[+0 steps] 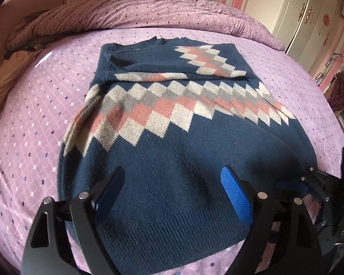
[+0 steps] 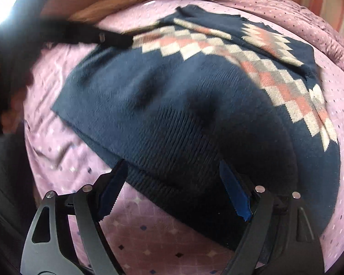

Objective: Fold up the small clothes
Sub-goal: 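Grasp the folded sweater edge with the right gripper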

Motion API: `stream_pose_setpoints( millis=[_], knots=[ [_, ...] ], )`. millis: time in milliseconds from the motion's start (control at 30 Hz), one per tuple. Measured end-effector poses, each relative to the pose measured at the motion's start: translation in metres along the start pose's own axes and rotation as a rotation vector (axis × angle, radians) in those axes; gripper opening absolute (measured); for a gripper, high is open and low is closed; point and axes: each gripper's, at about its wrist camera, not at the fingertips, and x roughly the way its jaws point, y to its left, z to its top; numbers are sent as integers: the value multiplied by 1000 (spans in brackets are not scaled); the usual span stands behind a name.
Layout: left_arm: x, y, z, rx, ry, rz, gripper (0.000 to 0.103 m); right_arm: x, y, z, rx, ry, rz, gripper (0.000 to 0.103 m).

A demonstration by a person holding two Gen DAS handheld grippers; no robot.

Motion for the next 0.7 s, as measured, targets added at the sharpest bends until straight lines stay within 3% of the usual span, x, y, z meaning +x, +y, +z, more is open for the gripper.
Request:
stream_pose_setpoints(
  millis=[300, 400, 467, 700],
  knots=[
    [-12, -2, 0, -7, -13, 1, 87, 15, 8, -5, -115, 1, -143, 65],
    [-14, -5, -2, -2, -10, 0, 87, 20, 8, 0, -119, -2, -133, 40],
    [-15, -7, -4, 2, -11, 2, 87, 19, 9, 3, -110, -6, -127, 9],
    [-25, 0, -10, 7, -15, 17, 87, -17, 21, 7, -32, -68, 26, 7]
  ],
)
